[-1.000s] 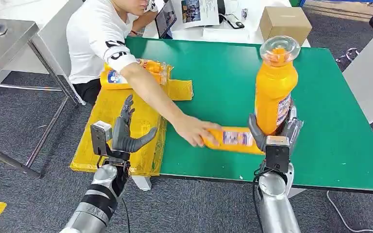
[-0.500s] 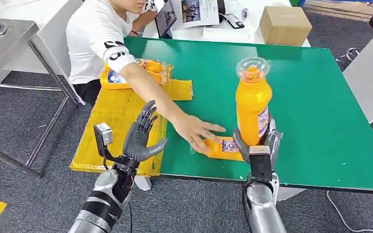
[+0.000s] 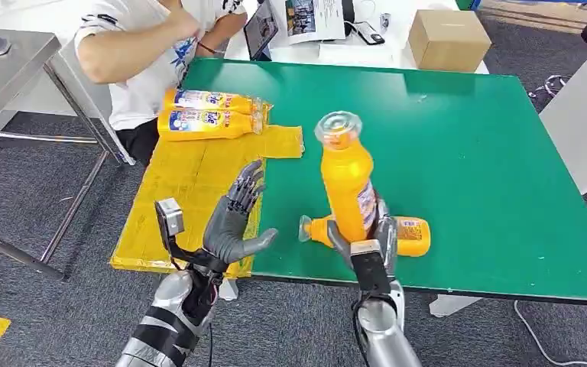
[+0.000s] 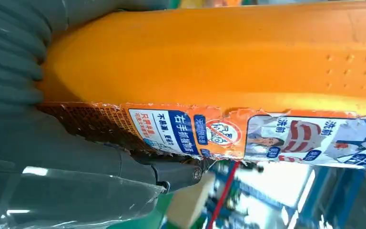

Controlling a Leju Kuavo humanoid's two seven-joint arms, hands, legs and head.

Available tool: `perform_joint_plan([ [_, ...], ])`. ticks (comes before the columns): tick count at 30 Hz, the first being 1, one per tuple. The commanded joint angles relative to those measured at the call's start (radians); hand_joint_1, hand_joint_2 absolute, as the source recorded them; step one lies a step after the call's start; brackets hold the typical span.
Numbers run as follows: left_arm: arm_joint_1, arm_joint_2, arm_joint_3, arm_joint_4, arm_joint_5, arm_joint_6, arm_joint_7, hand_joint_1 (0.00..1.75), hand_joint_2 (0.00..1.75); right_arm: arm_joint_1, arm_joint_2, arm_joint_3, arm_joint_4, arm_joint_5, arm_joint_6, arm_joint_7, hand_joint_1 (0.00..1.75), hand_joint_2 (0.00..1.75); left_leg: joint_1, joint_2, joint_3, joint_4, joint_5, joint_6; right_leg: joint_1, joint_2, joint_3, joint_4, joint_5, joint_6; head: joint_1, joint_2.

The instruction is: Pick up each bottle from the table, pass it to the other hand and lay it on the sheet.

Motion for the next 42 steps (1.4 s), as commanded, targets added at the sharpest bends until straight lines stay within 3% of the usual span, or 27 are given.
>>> perform_joint_plan([
  [1, -0.017, 0.045, -0.066, 0.016, 0.009, -0.004, 0.007, 0.0, 1.75, -0.044, 0.01, 0.116, 0.152, -0.008, -0.016, -0.002, 1.75, 1.75, 0.001, 0.002, 0.004, -0.001, -0.001, -0.001, 0.001, 0.003, 0.003, -0.001, 0.0, -0.001, 0.0, 0.0],
  [9, -0.02, 0.045, -0.067, 0.021, 0.009, 0.0, 0.006, 0.0, 1.75, -0.049, 0.006, 0.124, 0.164, -0.018, 0.005, -0.002, 1.75, 1.75, 0.0, 0.001, 0.003, -0.001, -0.001, -0.001, 0.0, 0.002, 0.002, -0.001, 0.0, -0.001, 0.0, 0.0],
  [17, -0.049, 0.039, -0.118, 0.086, 0.026, -0.022, 0.014, 0.0, 1.75, -0.102, 0.077, 0.282, 0.424, -0.003, -0.014, -0.002, 1.75, 1.75, 0.001, 0.003, 0.005, -0.002, -0.001, -0.002, 0.001, 0.004, 0.005, -0.002, 0.0, -0.002, 0.0, 0.0],
  [22, -0.045, 0.052, -0.137, 0.092, 0.054, -0.063, 0.036, 0.0, 1.75, -0.129, 0.089, 0.296, 0.498, -0.011, 0.004, -0.002, 1.75, 1.75, 0.001, 0.002, 0.003, -0.001, 0.0, -0.001, 0.001, 0.002, 0.002, -0.001, 0.0, -0.001, 0.0, 0.0],
  [42, -0.06, 0.061, -0.168, 0.127, 0.052, -0.075, 0.042, 0.0, 1.75, -0.157, 0.109, 0.311, 0.554, 0.029, -0.008, -0.002, 1.75, 1.75, 0.001, 0.0, 0.003, -0.001, -0.001, -0.001, 0.001, 0.001, 0.002, -0.001, -0.001, -0.001, 0.0, 0.0],
])
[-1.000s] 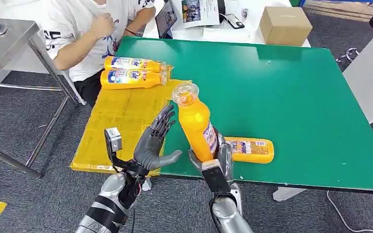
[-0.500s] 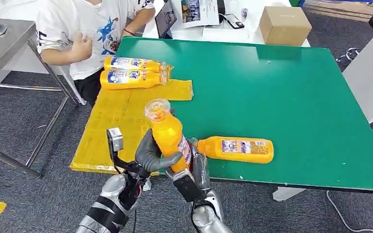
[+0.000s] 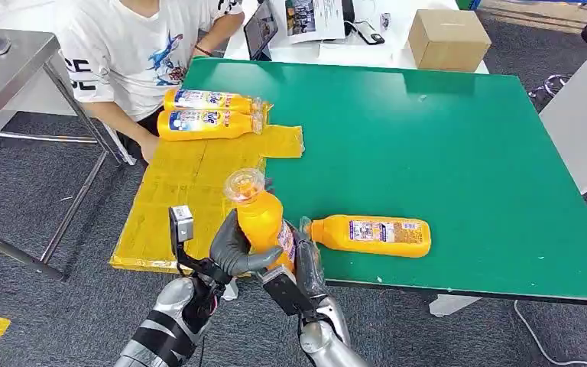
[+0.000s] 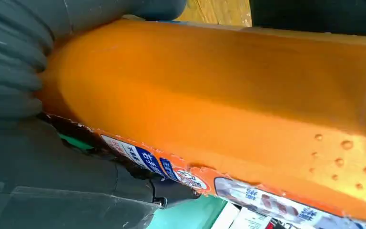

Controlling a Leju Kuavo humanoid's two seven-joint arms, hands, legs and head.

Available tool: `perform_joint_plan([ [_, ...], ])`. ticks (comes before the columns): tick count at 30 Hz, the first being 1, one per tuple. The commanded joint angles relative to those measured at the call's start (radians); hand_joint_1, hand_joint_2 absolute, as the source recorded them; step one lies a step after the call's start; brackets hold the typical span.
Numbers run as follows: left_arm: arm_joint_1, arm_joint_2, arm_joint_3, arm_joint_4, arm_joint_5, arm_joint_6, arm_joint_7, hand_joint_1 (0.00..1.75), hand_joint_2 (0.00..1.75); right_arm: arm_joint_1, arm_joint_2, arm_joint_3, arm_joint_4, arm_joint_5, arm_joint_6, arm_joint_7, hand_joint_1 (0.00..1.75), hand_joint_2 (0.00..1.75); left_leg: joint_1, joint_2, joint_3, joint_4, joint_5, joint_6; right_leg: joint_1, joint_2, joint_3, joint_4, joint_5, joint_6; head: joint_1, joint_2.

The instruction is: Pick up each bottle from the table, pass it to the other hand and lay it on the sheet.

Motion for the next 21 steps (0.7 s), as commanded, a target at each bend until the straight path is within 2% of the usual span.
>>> perform_joint_plan([
  [1, -0.059, 0.011, -0.081, 0.071, -0.002, -0.014, 0.009, 0.0, 1.75, -0.046, 0.01, 0.071, 0.116, 0.024, 0.002, 0.005, 1.75, 1.75, 0.0, 0.0, 0.002, 0.0, 0.0, -0.001, 0.0, 0.0, 0.002, 0.0, 0.0, -0.001, 0.0, 0.0],
  [6, -0.076, 0.027, -0.11, 0.1, -0.049, -0.007, -0.009, 0.0, 1.75, -0.053, 0.019, 0.079, 0.14, 0.035, -0.009, 0.005, 1.75, 1.75, 0.002, 0.0, 0.007, 0.0, -0.002, -0.002, 0.002, 0.001, 0.007, -0.001, -0.002, -0.003, 0.0, 0.0],
  [12, -0.086, 0.041, -0.117, 0.11, -0.135, -0.001, -0.05, 0.0, 1.75, -0.059, 0.016, 0.074, 0.143, 0.026, 0.0, 0.005, 1.75, 1.75, 0.0, 0.0, 0.003, -0.001, -0.001, -0.001, 0.0, 0.001, 0.003, 0.0, -0.001, -0.001, 0.0, 0.0],
  [13, -0.086, 0.038, -0.114, 0.108, -0.158, 0.018, -0.057, 0.09, 1.75, -0.059, 0.016, 0.072, 0.141, 0.023, -0.001, 0.005, 1.75, 1.75, 0.001, 0.0, 0.004, -0.001, -0.001, -0.001, 0.0, 0.0, 0.004, -0.001, -0.001, -0.001, 0.0, 0.0],
  [14, -0.087, 0.038, -0.114, 0.105, -0.186, 0.04, -0.064, 1.75, 1.75, -0.055, 0.015, 0.073, 0.128, 0.018, -0.002, 0.005, 1.75, 1.75, 0.001, 0.0, 0.005, 0.0, -0.002, -0.002, 0.001, 0.001, 0.005, -0.001, -0.001, -0.002, 0.0, 0.0],
  [20, -0.08, 0.036, -0.094, 0.1, -0.227, 0.053, -0.079, 1.75, 1.75, -0.054, 0.015, 0.074, 0.121, 0.01, 0.005, 0.005, 1.75, 1.75, 0.0, 0.0, 0.002, 0.0, -0.001, -0.001, 0.0, 0.001, 0.002, 0.0, 0.0, -0.001, 0.0, 0.0],
  [21, -0.08, 0.035, -0.092, 0.099, -0.227, 0.055, -0.079, 1.75, 1.75, -0.053, 0.015, 0.074, 0.12, 0.009, 0.005, 0.005, 1.75, 1.75, 0.001, 0.0, 0.005, 0.0, -0.002, -0.002, 0.001, 0.001, 0.006, -0.001, -0.001, -0.002, 0.0, 0.0],
])
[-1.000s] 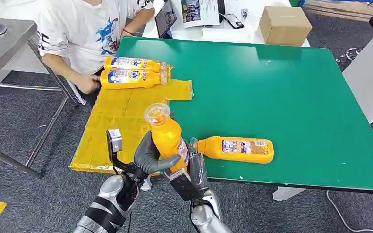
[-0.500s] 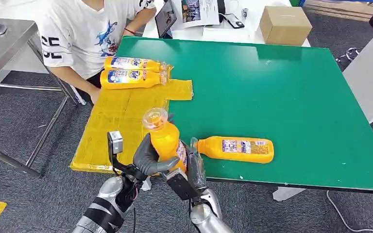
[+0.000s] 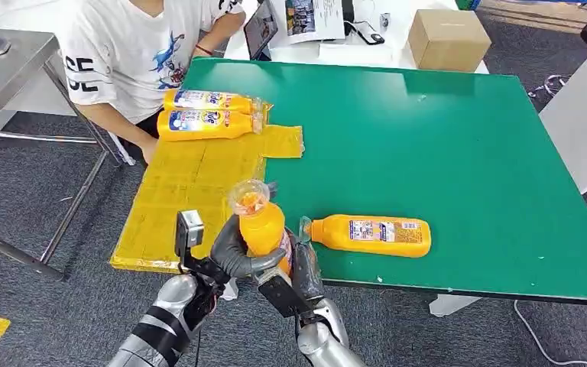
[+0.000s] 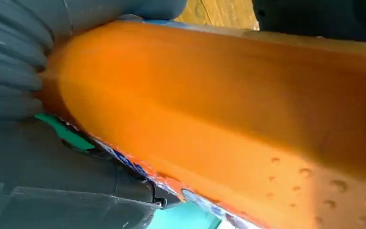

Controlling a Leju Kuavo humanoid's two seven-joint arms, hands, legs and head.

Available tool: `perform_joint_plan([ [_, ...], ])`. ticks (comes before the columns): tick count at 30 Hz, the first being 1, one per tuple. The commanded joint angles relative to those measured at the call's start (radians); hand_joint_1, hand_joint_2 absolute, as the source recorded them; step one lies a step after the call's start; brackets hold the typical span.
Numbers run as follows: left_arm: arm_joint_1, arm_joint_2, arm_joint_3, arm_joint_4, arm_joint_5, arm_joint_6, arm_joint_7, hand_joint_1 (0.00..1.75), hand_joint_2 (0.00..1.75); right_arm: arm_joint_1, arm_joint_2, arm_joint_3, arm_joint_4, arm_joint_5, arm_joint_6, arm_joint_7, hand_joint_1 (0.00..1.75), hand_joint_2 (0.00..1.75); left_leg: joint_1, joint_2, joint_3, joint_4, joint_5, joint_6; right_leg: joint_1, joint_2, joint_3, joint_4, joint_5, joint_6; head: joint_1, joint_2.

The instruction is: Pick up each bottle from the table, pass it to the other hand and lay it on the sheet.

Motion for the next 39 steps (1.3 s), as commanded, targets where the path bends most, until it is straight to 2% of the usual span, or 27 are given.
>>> perform_joint_plan([
  [1, -0.047, 0.009, -0.063, 0.057, -0.058, 0.02, -0.01, 1.75, 1.75, -0.037, 0.005, 0.066, 0.068, 0.004, 0.015, 0.005, 1.75, 1.75, 0.001, 0.0, 0.005, 0.0, -0.002, -0.002, 0.001, 0.001, 0.005, -0.001, -0.001, -0.002, 0.0, 0.0],
  [6, -0.043, 0.009, -0.058, 0.052, -0.074, 0.029, -0.011, 1.75, 1.75, -0.035, 0.005, 0.066, 0.067, 0.0, 0.015, 0.005, 1.75, 1.75, 0.001, 0.0, 0.002, -0.001, -0.001, -0.001, 0.001, 0.001, 0.002, -0.001, 0.0, -0.001, 0.0, 0.0],
  [7, -0.043, 0.009, -0.058, 0.052, -0.074, 0.029, -0.011, 1.75, 1.75, -0.035, 0.005, 0.066, 0.067, 0.0, 0.015, 0.005, 1.75, 1.75, 0.001, 0.0, 0.006, -0.001, -0.002, -0.002, 0.001, 0.002, 0.006, -0.001, -0.002, -0.002, 0.0, 0.0],
  [9, -0.043, 0.009, -0.058, 0.052, -0.074, 0.029, -0.011, 1.75, 1.75, -0.035, 0.005, 0.066, 0.067, 0.0, 0.015, 0.005, 1.75, 1.75, 0.0, 0.0, 0.002, -0.001, -0.001, -0.001, 0.0, 0.001, 0.002, 0.0, 0.0, -0.001, 0.0, 0.0],
  [10, -0.043, 0.009, -0.058, 0.052, -0.074, 0.029, -0.011, 1.75, 1.75, -0.035, 0.005, 0.066, 0.067, 0.0, 0.015, 0.005, 1.75, 1.75, 0.001, 0.001, 0.005, 0.0, -0.002, -0.002, 0.001, 0.002, 0.005, 0.0, -0.002, -0.002, 0.0, 0.0],
  [11, -0.042, 0.008, -0.056, 0.052, -0.075, 0.03, -0.011, 1.75, 1.75, -0.034, 0.005, 0.065, 0.065, -0.002, 0.016, 0.005, 1.75, 1.75, 0.001, 0.0, 0.002, 0.0, -0.001, -0.001, 0.001, 0.001, 0.002, -0.001, 0.0, -0.001, 0.0, 0.0],
  [12, -0.041, 0.008, -0.054, 0.051, -0.078, 0.031, -0.011, 1.75, 1.75, -0.033, 0.004, 0.065, 0.062, -0.004, 0.016, 0.005, 1.75, 1.75, 0.001, 0.0, 0.005, -0.001, -0.002, -0.002, 0.001, 0.002, 0.006, -0.001, -0.001, -0.002, 0.0, 0.0],
  [15, -0.036, 0.006, -0.042, 0.053, -0.066, 0.011, -0.004, 1.75, 1.75, -0.026, 0.0, 0.068, 0.041, -0.016, 0.021, 0.005, 1.75, 1.75, 0.0, 0.0, 0.002, 0.0, -0.001, -0.001, 0.0, 0.001, 0.002, 0.0, 0.0, -0.001, 0.0, 0.0],
  [16, -0.034, 0.007, -0.036, 0.056, -0.052, -0.005, 0.006, 1.75, 1.75, -0.022, -0.005, 0.073, 0.025, -0.024, 0.016, 0.005, 1.66, 1.75, 0.001, 0.001, 0.004, 0.0, -0.002, -0.001, 0.001, 0.002, 0.004, -0.001, -0.001, -0.002, 0.0, 0.0],
  [17, -0.032, 0.005, -0.028, 0.065, -0.023, -0.03, 0.024, 1.75, 1.75, -0.021, -0.006, 0.072, 0.017, -0.029, 0.012, 0.005, 1.34, 1.75, 0.001, 0.0, 0.004, 0.0, -0.001, -0.001, 0.001, 0.002, 0.004, -0.001, -0.001, -0.001, 0.0, 0.0],
  [18, -0.031, 0.008, -0.021, 0.07, -0.001, -0.043, 0.031, 1.75, 1.75, -0.02, -0.009, 0.072, 0.01, -0.03, 0.004, 0.005, 0.31, 1.75, 0.001, 0.0, 0.003, -0.001, -0.001, -0.001, 0.0, 0.001, 0.003, -0.001, -0.001, -0.001, 0.0, 0.0],
  [19, -0.03, 0.009, -0.018, 0.073, 0.012, -0.045, 0.031, 1.75, 1.75, -0.021, -0.014, 0.071, 0.0, -0.03, -0.013, 0.005, 0.02, 1.75, 0.0, 0.0, 0.002, -0.001, -0.001, -0.001, 0.0, 0.001, 0.002, -0.001, 0.0, -0.001, 0.0, 0.0],
  [20, -0.029, 0.009, -0.012, 0.078, 0.049, -0.073, 0.051, 1.75, 1.75, -0.021, -0.017, 0.072, -0.01, -0.033, -0.018, 0.005, 0.0, 1.75, 0.001, 0.001, 0.006, -0.001, -0.002, -0.002, 0.001, 0.002, 0.005, -0.001, -0.001, -0.002, 0.0, 0.0],
  [21, -0.025, 0.013, -0.01, 0.081, 0.057, -0.078, 0.055, 1.75, 1.75, -0.027, -0.021, 0.071, -0.004, -0.032, -0.009, 0.005, 0.0, 0.0, 0.001, 0.001, 0.005, -0.001, -0.002, -0.002, 0.001, 0.002, 0.005, -0.001, -0.001, -0.002, 0.0, 0.0],
  [25, -0.03, 0.02, 0.004, 0.074, 0.048, -0.021, 0.032, 1.75, 1.75, -0.023, -0.044, 0.061, -0.069, -0.045, 0.077, 0.005, 0.0, 0.0, 0.001, 0.002, 0.005, -0.001, -0.002, -0.002, 0.001, 0.003, 0.005, -0.001, -0.001, -0.002, 0.0, 0.0],
  [29, -0.056, 0.006, 0.086, 0.03, -0.045, 0.167, -0.01, 1.75, 1.75, 0.013, -0.059, 0.02, -0.194, -0.047, 0.162, 0.005, 0.0, 0.0, 0.001, -0.001, 0.002, 0.0, -0.001, -0.001, 0.001, 0.0, 0.003, 0.0, -0.001, -0.002, 0.0, 0.0],
  [31, -0.067, 0.004, 0.119, 0.008, -0.069, 0.223, -0.02, 1.75, 1.75, 0.03, -0.061, 0.006, -0.24, -0.045, 0.177, 0.005, 0.0, 0.0, 0.001, -0.001, 0.003, 0.0, -0.001, -0.002, 0.001, 0.0, 0.003, 0.0, -0.001, -0.002, 0.0, 0.0],
  [35, -0.097, -0.012, 0.215, -0.022, -0.174, 0.44, -0.063, 1.75, 1.75, 0.079, -0.068, -0.009, -0.383, -0.059, 0.204, 0.005, 0.0, 0.0, 0.002, -0.001, 0.002, 0.002, -0.001, -0.002, 0.002, -0.001, 0.002, 0.001, -0.002, -0.002, 0.001, 0.0],
  [39, -0.122, -0.017, 0.276, -0.008, -0.199, 0.505, -0.073, 1.75, 1.75, 0.105, -0.074, -0.009, -0.466, -0.075, 0.222, 0.006, 0.0, 0.0, 0.002, 0.001, 0.003, 0.001, -0.001, -0.002, 0.002, 0.001, 0.003, 0.0, -0.001, -0.002, 0.0, 0.0],
])
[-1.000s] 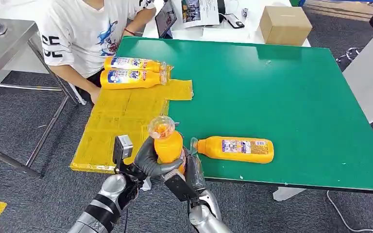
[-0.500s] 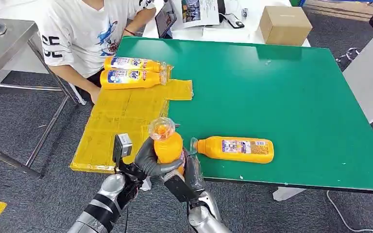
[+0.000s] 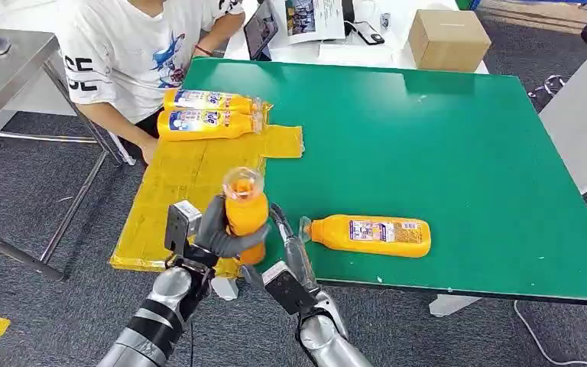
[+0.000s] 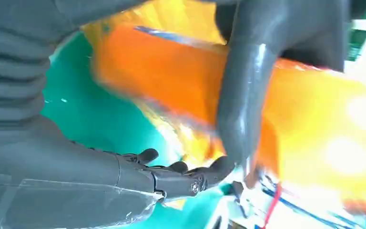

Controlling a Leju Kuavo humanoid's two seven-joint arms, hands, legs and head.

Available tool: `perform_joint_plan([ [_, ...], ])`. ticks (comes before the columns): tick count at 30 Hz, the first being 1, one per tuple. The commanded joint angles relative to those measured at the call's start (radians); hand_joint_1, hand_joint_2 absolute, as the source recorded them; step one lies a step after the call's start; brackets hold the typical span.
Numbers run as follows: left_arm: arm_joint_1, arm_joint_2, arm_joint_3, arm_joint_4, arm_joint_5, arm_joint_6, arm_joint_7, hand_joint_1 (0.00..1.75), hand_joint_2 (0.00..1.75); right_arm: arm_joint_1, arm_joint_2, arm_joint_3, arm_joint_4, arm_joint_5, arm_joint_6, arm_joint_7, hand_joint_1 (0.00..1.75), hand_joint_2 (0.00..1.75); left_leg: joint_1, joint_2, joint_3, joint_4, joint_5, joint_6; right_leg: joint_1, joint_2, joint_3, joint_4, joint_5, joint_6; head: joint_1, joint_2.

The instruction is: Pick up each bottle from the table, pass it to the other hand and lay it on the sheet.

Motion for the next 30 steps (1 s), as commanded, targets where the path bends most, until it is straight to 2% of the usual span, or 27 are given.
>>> perform_joint_plan([
  [1, -0.099, -0.022, 0.184, 0.022, -0.067, 0.145, -0.037, 1.75, 1.75, 0.057, -0.045, -0.023, -0.243, -0.03, 0.042, 0.003, 0.0, 0.0, 0.001, -0.001, 0.001, 0.0, 0.0, -0.001, 0.001, -0.001, 0.001, 0.0, -0.001, -0.001, 0.0, 0.0],
  [5, -0.103, -0.024, 0.195, 0.028, -0.063, 0.146, -0.04, 1.75, 1.75, 0.059, -0.047, -0.021, -0.249, -0.032, 0.047, 0.003, 0.0, 0.0, 0.002, -0.001, 0.005, 0.0, -0.002, -0.001, 0.001, 0.001, 0.005, -0.001, -0.002, -0.002, 0.0, 0.0],
  [27, -0.103, -0.024, 0.195, 0.028, -0.063, 0.146, -0.04, 1.75, 1.75, 0.059, -0.047, -0.021, -0.249, -0.032, 0.047, 0.003, 0.0, 0.0, 0.0, -0.001, 0.001, 0.0, 0.0, -0.001, 0.0, 0.0, 0.002, -0.001, 0.0, -0.001, 0.0, 0.0],
  [30, -0.103, -0.024, 0.195, 0.028, -0.063, 0.146, -0.04, 1.75, 1.75, 0.059, -0.047, -0.021, -0.249, -0.032, 0.047, 0.003, 0.0, 0.0, 0.001, -0.001, 0.005, 0.0, -0.002, -0.002, 0.001, 0.001, 0.005, -0.001, -0.001, -0.002, 0.0, 0.0],
])
